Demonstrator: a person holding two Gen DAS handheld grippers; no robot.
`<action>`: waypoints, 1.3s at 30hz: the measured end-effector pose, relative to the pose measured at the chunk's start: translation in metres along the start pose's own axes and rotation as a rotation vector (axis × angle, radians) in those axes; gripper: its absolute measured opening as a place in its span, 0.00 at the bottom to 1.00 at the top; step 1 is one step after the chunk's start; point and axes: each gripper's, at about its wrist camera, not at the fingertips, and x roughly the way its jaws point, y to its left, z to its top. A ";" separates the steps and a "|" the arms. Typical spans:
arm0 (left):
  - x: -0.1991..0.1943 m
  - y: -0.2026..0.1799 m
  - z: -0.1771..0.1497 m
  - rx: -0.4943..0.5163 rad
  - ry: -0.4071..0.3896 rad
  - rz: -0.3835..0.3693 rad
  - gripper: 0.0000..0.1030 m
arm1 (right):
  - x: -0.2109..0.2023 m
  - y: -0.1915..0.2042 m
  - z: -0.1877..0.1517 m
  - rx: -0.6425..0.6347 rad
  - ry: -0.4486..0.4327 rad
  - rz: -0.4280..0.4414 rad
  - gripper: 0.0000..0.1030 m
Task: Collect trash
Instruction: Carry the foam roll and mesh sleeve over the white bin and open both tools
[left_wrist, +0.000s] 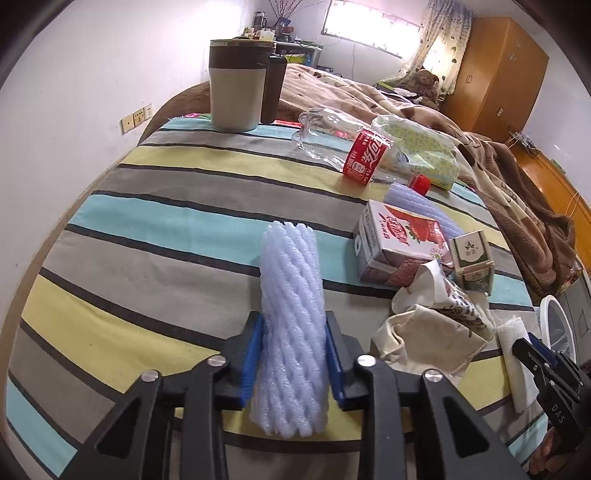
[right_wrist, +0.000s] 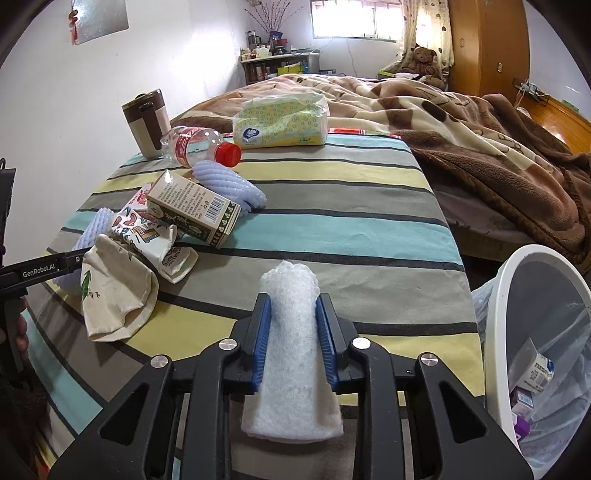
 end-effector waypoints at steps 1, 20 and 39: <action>-0.001 0.000 -0.001 -0.002 -0.002 -0.001 0.29 | 0.000 0.000 0.000 0.001 -0.002 0.003 0.22; -0.062 -0.031 -0.018 0.010 -0.106 -0.031 0.28 | -0.032 -0.019 0.002 0.076 -0.096 0.090 0.16; -0.109 -0.140 -0.035 0.178 -0.175 -0.180 0.28 | -0.087 -0.069 0.000 0.147 -0.231 0.035 0.16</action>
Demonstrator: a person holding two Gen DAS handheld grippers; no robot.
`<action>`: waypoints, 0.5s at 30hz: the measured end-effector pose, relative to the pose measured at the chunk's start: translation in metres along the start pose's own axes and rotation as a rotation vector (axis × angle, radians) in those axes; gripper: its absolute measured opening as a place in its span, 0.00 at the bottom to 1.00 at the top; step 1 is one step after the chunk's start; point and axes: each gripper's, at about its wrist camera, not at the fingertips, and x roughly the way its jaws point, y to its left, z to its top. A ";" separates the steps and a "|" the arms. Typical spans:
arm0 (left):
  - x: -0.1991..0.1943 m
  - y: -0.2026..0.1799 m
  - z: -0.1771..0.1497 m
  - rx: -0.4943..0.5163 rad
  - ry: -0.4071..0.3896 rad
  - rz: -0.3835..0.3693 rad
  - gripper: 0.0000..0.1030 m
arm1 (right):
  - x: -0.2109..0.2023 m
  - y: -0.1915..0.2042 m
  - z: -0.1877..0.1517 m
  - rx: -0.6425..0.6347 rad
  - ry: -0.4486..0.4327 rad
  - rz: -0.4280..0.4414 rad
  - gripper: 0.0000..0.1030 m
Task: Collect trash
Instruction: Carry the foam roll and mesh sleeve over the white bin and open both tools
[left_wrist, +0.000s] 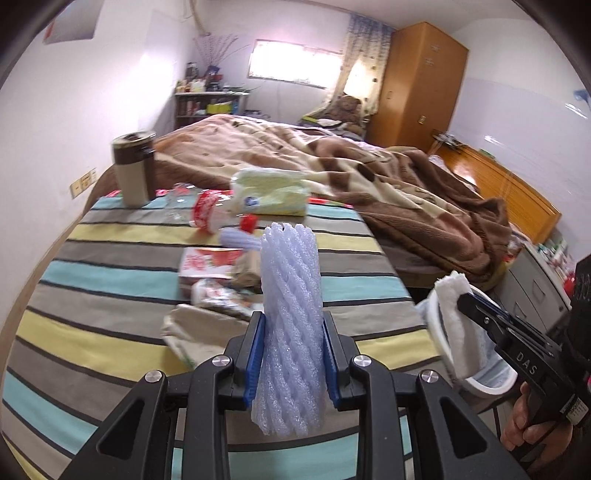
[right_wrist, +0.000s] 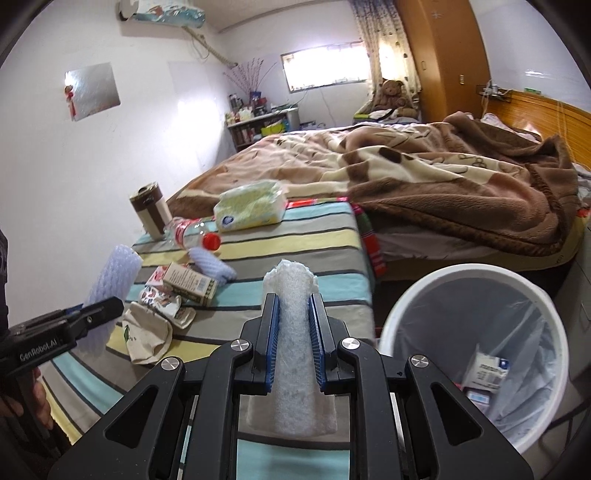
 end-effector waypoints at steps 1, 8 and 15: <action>0.000 -0.008 0.000 0.011 0.000 -0.015 0.28 | -0.001 -0.003 0.000 0.002 -0.004 -0.005 0.16; 0.006 -0.054 -0.002 0.071 0.006 -0.079 0.28 | -0.013 -0.029 0.001 0.035 -0.026 -0.049 0.16; 0.022 -0.099 -0.005 0.133 0.033 -0.139 0.28 | -0.021 -0.062 -0.001 0.076 -0.029 -0.107 0.16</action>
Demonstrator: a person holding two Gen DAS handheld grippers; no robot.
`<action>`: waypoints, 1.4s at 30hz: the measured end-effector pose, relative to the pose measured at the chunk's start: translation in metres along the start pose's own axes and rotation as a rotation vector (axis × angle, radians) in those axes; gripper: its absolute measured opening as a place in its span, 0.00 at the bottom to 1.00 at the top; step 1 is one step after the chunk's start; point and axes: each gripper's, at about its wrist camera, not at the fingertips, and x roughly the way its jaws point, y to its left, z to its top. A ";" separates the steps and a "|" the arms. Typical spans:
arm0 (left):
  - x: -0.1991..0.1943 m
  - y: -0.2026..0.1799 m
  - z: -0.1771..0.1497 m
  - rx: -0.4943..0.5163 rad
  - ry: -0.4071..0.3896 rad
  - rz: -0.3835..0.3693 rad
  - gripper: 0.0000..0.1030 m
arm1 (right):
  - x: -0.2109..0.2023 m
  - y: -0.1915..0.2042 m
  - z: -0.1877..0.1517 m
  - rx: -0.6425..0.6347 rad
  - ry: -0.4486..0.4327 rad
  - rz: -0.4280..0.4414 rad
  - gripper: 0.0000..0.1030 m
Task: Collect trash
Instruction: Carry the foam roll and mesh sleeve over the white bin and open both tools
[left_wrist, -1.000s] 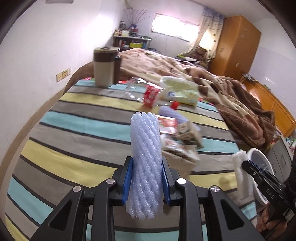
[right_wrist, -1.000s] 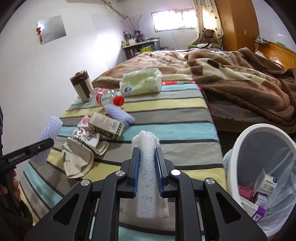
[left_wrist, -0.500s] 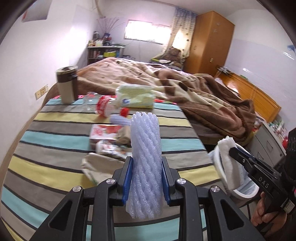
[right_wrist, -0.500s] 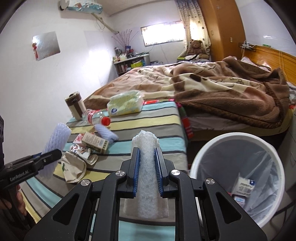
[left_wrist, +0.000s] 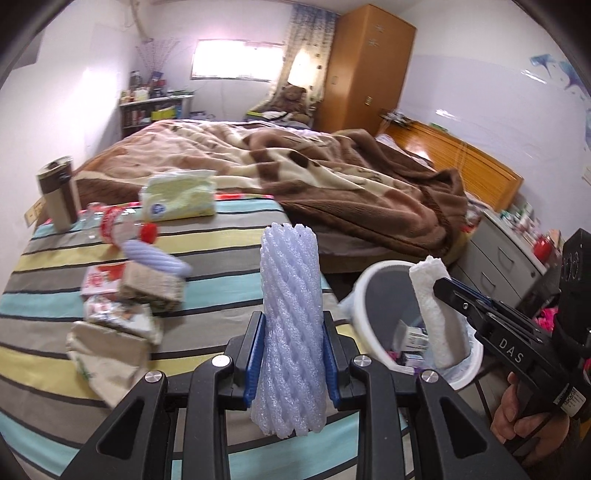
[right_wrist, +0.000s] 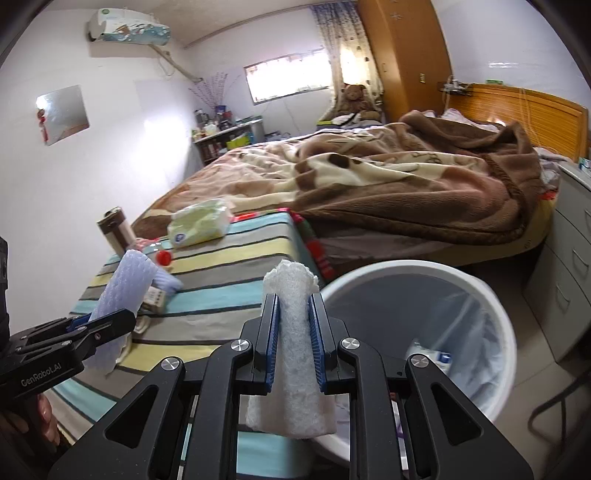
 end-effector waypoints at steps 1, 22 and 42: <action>0.003 -0.006 0.000 0.008 0.004 -0.007 0.28 | -0.001 -0.005 0.001 0.008 -0.002 -0.010 0.16; 0.075 -0.116 -0.002 0.141 0.121 -0.158 0.28 | 0.009 -0.074 -0.003 0.079 0.068 -0.119 0.16; 0.096 -0.133 -0.002 0.149 0.151 -0.146 0.58 | 0.015 -0.089 -0.004 0.093 0.083 -0.133 0.45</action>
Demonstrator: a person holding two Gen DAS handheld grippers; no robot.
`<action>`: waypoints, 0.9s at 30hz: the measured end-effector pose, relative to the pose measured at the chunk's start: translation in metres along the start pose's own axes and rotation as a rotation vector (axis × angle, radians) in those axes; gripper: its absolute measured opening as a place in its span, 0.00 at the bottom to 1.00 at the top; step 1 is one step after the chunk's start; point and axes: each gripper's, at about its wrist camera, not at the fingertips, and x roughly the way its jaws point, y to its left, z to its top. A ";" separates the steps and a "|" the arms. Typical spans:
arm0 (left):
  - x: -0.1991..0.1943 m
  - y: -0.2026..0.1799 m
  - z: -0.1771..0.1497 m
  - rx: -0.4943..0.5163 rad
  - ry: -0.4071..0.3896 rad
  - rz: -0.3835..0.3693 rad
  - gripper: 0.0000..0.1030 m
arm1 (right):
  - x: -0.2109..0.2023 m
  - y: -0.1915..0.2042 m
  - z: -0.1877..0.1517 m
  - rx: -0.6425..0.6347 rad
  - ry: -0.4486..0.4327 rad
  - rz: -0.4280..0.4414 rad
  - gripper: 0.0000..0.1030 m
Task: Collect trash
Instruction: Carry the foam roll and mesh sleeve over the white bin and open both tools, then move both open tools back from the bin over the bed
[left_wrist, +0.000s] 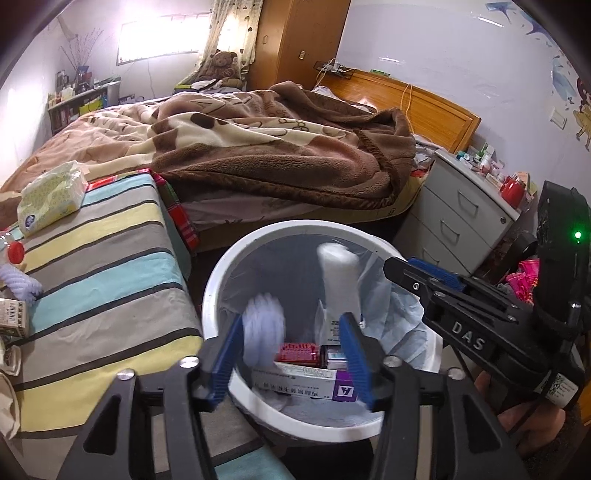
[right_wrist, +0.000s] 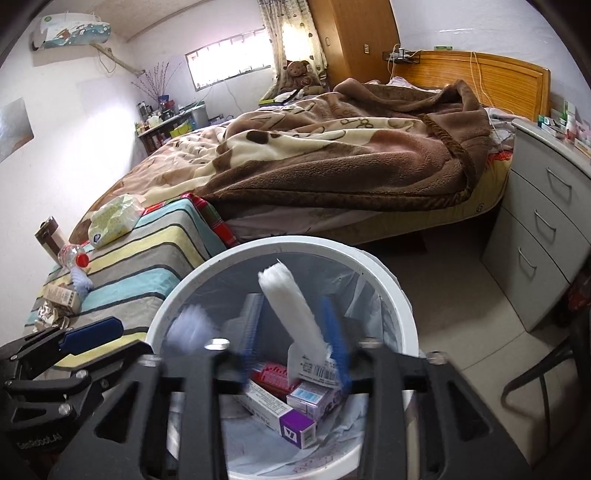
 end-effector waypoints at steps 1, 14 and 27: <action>0.000 0.002 0.000 -0.003 -0.002 -0.002 0.59 | -0.001 0.001 0.000 0.001 -0.001 0.003 0.45; -0.026 0.021 -0.004 -0.037 -0.043 0.024 0.60 | -0.007 0.017 0.000 -0.012 -0.019 0.031 0.47; -0.062 0.060 -0.017 -0.098 -0.095 0.082 0.60 | -0.012 0.050 -0.002 -0.042 -0.046 0.104 0.57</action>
